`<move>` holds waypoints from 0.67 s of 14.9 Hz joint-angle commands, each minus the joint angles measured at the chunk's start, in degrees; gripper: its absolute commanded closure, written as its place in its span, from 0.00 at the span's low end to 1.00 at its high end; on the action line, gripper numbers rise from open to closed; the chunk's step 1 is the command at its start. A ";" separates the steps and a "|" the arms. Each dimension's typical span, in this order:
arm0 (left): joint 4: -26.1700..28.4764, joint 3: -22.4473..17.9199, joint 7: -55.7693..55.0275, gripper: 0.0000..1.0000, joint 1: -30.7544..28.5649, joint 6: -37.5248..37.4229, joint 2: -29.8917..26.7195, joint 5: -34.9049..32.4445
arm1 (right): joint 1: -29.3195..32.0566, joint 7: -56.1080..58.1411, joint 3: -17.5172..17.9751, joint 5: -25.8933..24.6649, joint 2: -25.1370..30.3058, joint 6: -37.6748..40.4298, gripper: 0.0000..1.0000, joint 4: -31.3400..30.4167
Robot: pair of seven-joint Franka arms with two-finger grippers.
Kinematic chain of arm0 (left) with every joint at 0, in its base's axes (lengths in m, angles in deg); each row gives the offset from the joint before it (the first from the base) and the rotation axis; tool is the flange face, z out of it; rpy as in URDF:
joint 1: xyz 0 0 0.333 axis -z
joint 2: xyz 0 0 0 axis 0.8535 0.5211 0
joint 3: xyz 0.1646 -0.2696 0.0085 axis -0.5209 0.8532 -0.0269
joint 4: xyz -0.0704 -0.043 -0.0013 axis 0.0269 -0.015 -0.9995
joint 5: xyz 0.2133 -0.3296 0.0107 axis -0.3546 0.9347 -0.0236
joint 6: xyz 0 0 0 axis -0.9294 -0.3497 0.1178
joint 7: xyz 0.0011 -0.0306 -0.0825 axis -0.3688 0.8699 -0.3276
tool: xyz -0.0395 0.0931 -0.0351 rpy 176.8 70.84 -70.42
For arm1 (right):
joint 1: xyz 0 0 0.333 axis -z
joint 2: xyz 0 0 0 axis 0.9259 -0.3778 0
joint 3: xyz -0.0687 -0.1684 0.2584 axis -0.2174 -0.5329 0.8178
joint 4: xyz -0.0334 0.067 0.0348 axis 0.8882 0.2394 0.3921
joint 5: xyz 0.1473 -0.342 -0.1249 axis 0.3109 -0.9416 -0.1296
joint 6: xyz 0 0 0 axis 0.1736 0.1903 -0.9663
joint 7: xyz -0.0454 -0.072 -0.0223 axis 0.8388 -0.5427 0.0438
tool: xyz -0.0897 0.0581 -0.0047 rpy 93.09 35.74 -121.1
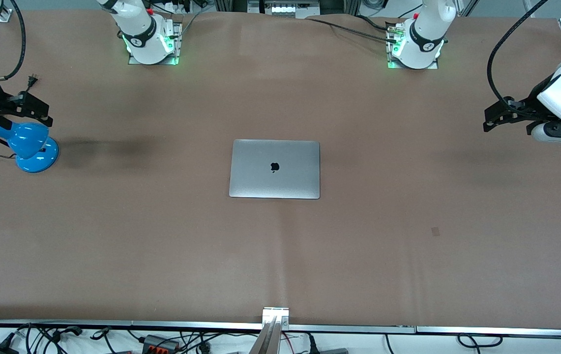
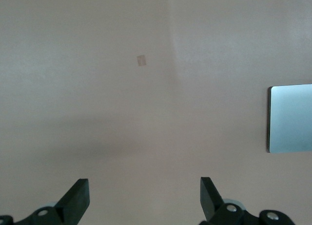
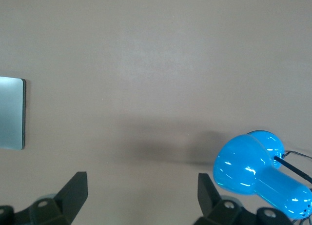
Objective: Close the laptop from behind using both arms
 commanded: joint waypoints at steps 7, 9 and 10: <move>0.87 0.27 0.96 0.00 -0.29 0.00 -1.25 0.59 | 0.23 -0.01 0.07 -0.59 1.19 -0.61 0.00 -0.96; 0.87 0.27 0.96 0.00 -0.29 0.00 -1.25 0.59 | 0.23 0.17 0.07 -0.59 1.19 -0.61 0.00 -0.96; 0.87 0.27 0.96 0.00 -0.29 0.00 -1.25 0.59 | 0.32 0.17 0.07 -0.59 1.19 -0.52 0.00 -0.96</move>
